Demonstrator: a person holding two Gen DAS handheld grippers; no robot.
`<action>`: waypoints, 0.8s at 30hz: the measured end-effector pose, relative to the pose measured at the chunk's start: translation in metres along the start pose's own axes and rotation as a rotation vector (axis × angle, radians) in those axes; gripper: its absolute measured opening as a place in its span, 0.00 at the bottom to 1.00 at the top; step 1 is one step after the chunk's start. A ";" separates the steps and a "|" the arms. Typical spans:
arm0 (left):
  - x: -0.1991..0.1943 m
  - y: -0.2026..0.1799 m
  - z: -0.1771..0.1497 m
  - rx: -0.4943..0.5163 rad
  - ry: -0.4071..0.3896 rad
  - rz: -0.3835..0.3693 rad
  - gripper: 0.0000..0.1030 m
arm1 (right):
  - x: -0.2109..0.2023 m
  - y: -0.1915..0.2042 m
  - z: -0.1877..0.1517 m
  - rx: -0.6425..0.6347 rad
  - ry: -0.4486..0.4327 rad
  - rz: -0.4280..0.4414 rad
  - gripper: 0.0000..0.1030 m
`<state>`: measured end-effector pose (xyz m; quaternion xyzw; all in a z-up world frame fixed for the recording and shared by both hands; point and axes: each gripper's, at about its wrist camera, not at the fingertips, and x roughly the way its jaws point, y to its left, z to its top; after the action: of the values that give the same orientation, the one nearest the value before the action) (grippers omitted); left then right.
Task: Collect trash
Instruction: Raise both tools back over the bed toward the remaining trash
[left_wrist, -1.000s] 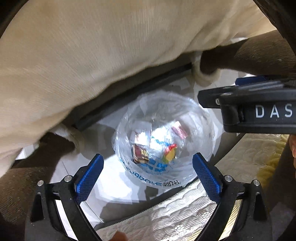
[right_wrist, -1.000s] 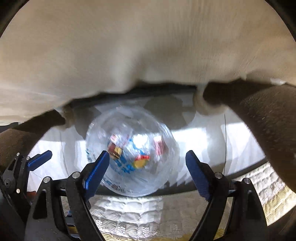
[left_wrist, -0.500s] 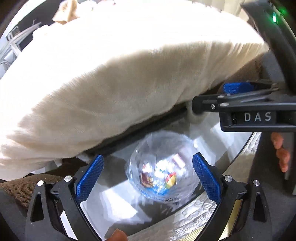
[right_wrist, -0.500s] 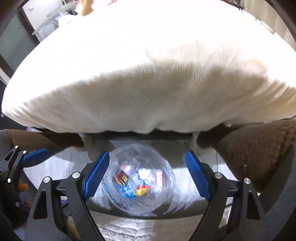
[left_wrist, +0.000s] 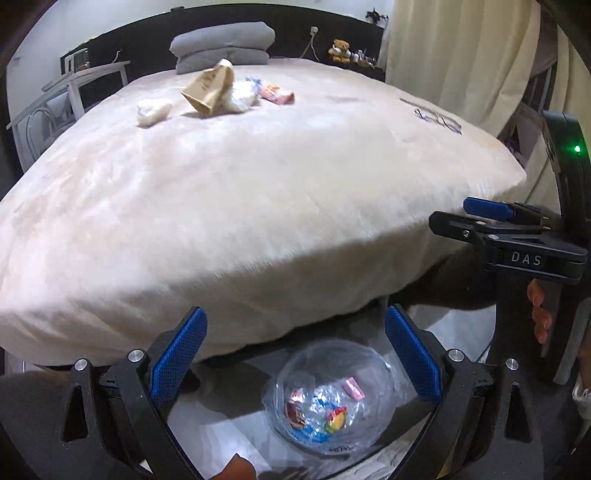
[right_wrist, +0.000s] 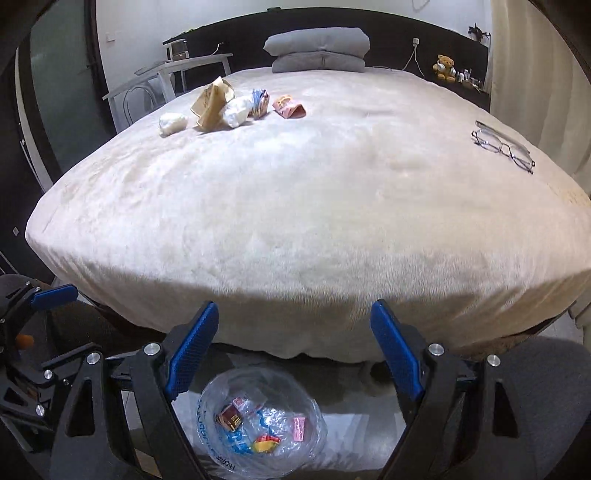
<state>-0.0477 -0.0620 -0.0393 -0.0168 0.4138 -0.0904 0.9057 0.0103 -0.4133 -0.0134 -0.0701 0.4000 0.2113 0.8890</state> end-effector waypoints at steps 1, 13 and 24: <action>0.000 0.005 0.005 -0.007 -0.006 -0.005 0.92 | 0.001 -0.003 0.008 -0.009 -0.006 0.002 0.81; 0.015 0.077 0.082 -0.045 -0.081 0.072 0.92 | 0.049 -0.009 0.091 -0.065 -0.033 0.005 0.81; 0.052 0.121 0.137 -0.053 -0.085 0.110 0.92 | 0.103 -0.014 0.160 -0.084 -0.031 0.051 0.81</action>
<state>0.1072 0.0418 -0.0012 -0.0222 0.3776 -0.0289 0.9253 0.1868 -0.3461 0.0167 -0.0940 0.3784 0.2515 0.8858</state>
